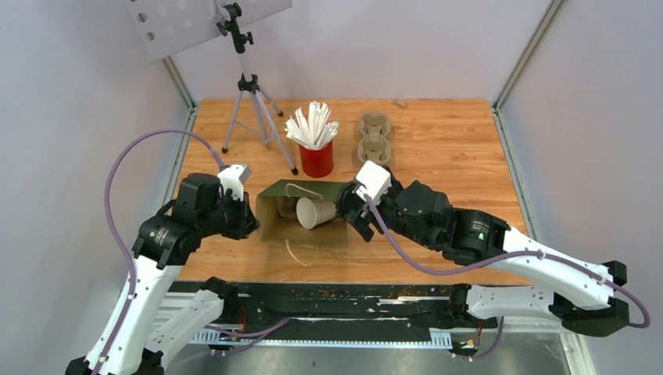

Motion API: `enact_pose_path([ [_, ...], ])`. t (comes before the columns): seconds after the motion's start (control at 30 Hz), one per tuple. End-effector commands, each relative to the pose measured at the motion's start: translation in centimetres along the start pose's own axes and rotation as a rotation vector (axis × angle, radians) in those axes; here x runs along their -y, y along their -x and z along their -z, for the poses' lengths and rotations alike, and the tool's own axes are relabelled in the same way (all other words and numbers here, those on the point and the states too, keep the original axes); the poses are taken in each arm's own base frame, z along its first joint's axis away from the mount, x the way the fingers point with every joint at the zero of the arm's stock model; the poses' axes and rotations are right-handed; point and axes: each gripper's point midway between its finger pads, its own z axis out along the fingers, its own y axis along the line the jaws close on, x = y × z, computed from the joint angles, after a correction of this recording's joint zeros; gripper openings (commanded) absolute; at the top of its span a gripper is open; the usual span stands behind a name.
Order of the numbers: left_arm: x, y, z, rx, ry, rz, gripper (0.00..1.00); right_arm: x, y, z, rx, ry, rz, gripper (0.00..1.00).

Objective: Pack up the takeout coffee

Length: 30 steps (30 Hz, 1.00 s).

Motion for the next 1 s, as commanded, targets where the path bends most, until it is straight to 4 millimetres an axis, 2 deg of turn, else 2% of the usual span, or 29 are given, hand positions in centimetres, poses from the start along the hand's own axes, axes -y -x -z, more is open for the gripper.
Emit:
enact_pose_path([
  [0.0, 0.7, 1.7, 0.9, 0.058, -0.019, -0.026, 0.00, 5.3, 1.0, 0.8, 0.063, -0.292, -0.177, 0.62],
  [0.13, 0.8, 1.7, 0.8, 0.055, -0.024, -0.025, 0.00, 8.6, -1.5, 0.3, -0.022, -0.429, -0.257, 0.62],
  [0.33, 0.8, 1.7, 1.1, 0.058, -0.027, -0.032, 0.00, 13.8, -9.7, 0.3, -0.234, -0.619, -0.457, 0.62],
  [0.47, 1.0, 1.8, 1.2, 0.058, -0.037, -0.028, 0.00, 14.4, -16.5, -0.4, -0.358, -0.665, -0.639, 0.62],
  [0.6, 1.1, 1.6, 1.1, 0.053, -0.041, -0.030, 0.00, 13.6, -22.7, -0.9, -0.477, -0.677, -0.815, 0.63],
  [0.7, 0.9, 1.4, 1.1, 0.047, -0.036, -0.037, 0.00, 13.3, -25.7, -1.3, -0.528, -0.687, -0.877, 0.64],
  [0.77, 1.0, 1.5, 1.2, 0.045, -0.040, -0.038, 0.00, 13.3, -27.0, -1.3, -0.555, -0.701, -0.896, 0.65],
  [0.97, 0.9, 1.5, 1.2, 0.042, -0.033, -0.050, 0.00, 12.9, -29.2, -1.5, -0.632, -0.695, -0.942, 0.72],
])
